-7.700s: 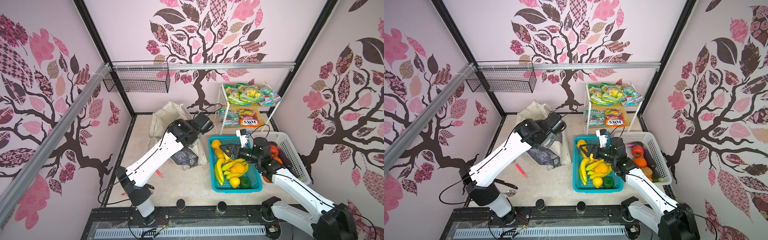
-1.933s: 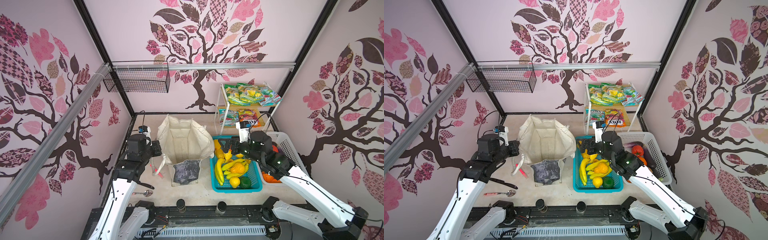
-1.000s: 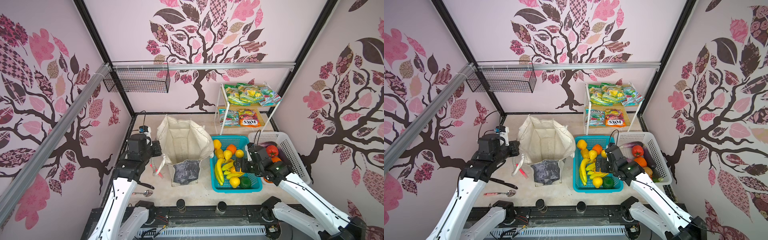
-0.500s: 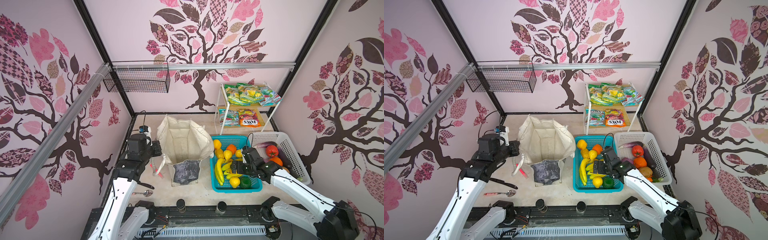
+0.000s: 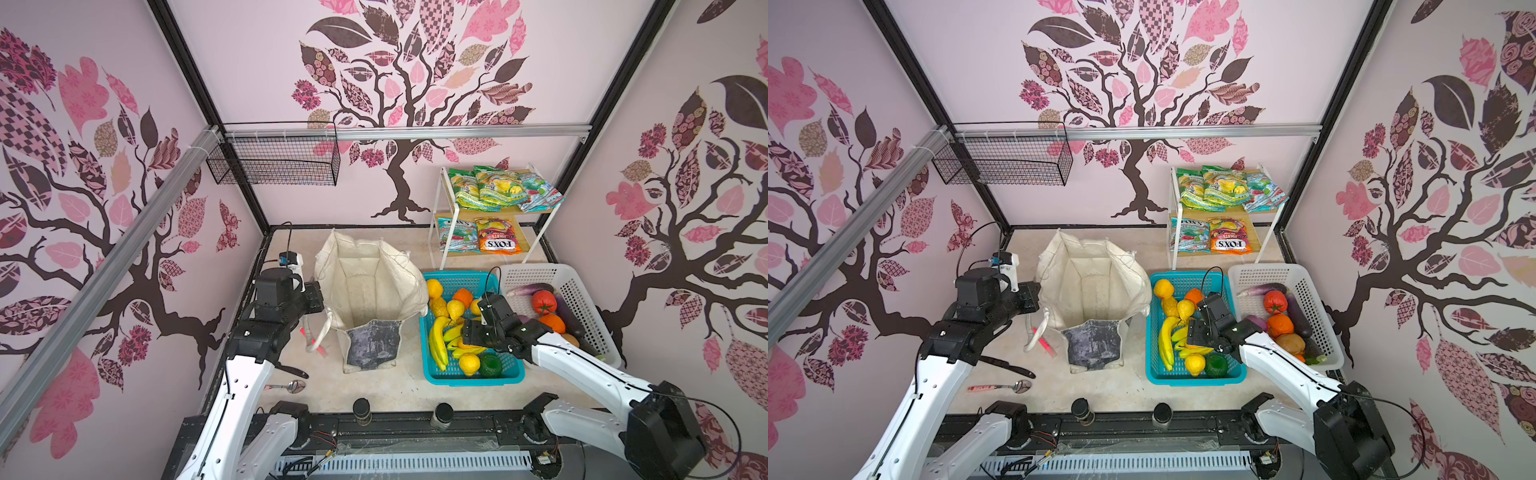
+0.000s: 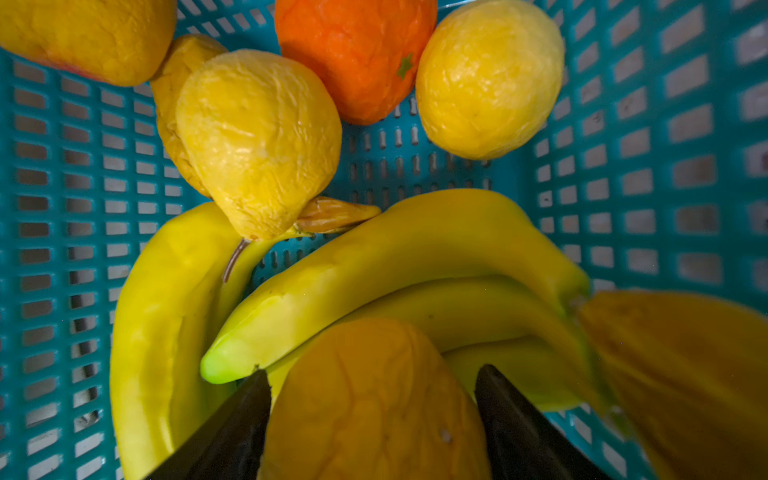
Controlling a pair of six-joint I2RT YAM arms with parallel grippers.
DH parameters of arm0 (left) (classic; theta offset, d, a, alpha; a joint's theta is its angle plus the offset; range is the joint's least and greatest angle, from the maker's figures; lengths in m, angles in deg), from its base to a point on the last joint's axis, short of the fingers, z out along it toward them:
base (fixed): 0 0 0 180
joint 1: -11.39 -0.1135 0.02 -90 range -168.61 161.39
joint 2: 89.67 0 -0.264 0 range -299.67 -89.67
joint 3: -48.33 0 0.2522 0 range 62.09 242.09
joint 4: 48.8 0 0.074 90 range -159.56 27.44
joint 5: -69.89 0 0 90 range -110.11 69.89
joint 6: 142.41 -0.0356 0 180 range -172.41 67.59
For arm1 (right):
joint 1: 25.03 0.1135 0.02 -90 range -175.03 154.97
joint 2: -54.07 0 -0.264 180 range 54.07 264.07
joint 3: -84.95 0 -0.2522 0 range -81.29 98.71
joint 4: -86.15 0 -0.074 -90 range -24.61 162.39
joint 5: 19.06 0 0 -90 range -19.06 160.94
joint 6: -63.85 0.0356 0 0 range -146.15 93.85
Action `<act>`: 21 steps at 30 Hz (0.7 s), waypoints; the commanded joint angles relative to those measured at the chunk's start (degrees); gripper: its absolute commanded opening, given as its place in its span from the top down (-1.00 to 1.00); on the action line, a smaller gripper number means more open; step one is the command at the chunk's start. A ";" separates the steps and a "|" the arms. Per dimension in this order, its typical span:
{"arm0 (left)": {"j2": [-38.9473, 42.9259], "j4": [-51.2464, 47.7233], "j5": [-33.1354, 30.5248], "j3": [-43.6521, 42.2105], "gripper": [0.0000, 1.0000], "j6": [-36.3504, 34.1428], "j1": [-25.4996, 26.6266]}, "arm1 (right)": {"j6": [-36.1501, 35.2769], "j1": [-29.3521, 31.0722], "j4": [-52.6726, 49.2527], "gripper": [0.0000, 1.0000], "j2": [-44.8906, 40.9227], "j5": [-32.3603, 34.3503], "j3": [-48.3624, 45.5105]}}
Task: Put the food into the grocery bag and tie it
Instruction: 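Grasp a yellow mango in the teal basket with the right gripper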
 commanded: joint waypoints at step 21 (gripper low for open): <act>0.48 1.60 1.41 -1.82 1.00 -0.52 -0.24 | -3.88 -0.12 -8.64 -0.40 -7.94 0.63 18.66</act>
